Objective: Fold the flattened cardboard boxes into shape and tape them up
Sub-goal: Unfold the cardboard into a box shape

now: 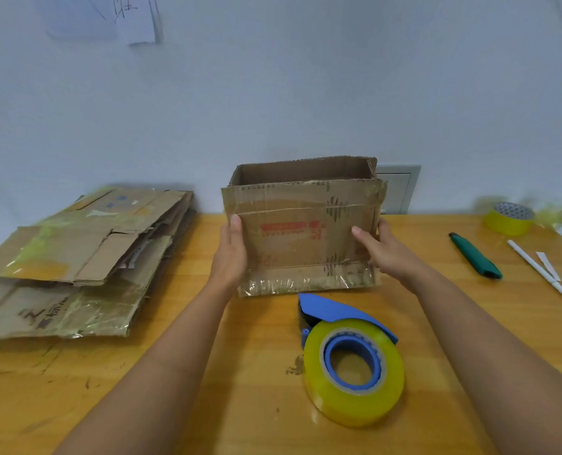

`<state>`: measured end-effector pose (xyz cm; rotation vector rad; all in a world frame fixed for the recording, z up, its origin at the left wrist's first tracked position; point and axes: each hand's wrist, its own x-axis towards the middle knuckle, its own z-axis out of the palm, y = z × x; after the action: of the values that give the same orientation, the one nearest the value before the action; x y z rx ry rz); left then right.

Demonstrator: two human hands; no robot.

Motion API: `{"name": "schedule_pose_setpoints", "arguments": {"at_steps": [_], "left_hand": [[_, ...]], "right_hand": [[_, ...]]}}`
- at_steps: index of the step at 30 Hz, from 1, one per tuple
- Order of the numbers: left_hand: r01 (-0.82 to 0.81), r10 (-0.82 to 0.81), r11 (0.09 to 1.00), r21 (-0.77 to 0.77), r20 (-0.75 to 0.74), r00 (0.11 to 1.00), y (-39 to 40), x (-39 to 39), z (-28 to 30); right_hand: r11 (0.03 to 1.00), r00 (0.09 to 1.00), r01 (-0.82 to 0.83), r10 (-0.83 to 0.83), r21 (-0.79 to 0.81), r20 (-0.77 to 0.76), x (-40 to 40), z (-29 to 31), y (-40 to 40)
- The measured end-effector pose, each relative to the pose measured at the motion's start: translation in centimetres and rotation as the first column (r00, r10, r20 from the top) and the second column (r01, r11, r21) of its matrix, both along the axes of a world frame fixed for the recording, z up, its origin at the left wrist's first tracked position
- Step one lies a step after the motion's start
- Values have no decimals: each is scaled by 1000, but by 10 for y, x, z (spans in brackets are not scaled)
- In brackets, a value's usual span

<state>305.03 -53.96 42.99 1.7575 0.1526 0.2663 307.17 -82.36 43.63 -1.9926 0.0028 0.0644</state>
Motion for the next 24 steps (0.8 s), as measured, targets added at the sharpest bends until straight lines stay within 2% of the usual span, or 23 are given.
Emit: {"name": "schedule_pose_setpoints", "arguments": {"at_steps": [2, 4, 9, 11, 14, 17, 19, 21, 24], "left_hand": [[1, 0, 999, 40, -13, 1000, -1, 0, 0], [4, -3, 999, 34, -26, 1000, -2, -1, 3], [-36, 23, 991, -131, -98, 995, -4, -1, 40], [-27, 5, 986, -164, -134, 991, 0, 3, 48], [-60, 39, 990, -129, -160, 986, 4, 7, 48], [-108, 93, 988, -109, -139, 986, 6, 9, 52], [-106, 101, 988, -111, -46, 994, 6, 12, 57], [-89, 94, 993, -83, 70, 993, 4, 15, 60], [-33, 32, 999, 0, 149, 988, 2, 15, 55]], "right_hand": [[1000, 1000, 9, -9, -21, 30, -1, -6, 0], [994, 998, 20, -14, -111, 57, -3, -8, 1], [971, 993, 49, -21, -234, 119, -5, -13, 6], [987, 998, 21, -11, -158, 67, -7, -12, 7], [998, 999, 51, -51, 48, 1, -7, 4, 3], [965, 975, 193, -209, 179, 80, -1, 29, 0], [940, 947, 226, -274, 257, 167, 4, 41, 1], [958, 936, 177, -235, 228, 261, 5, 48, 7], [980, 936, 120, -165, 159, 311, 3, 45, 13]]}}
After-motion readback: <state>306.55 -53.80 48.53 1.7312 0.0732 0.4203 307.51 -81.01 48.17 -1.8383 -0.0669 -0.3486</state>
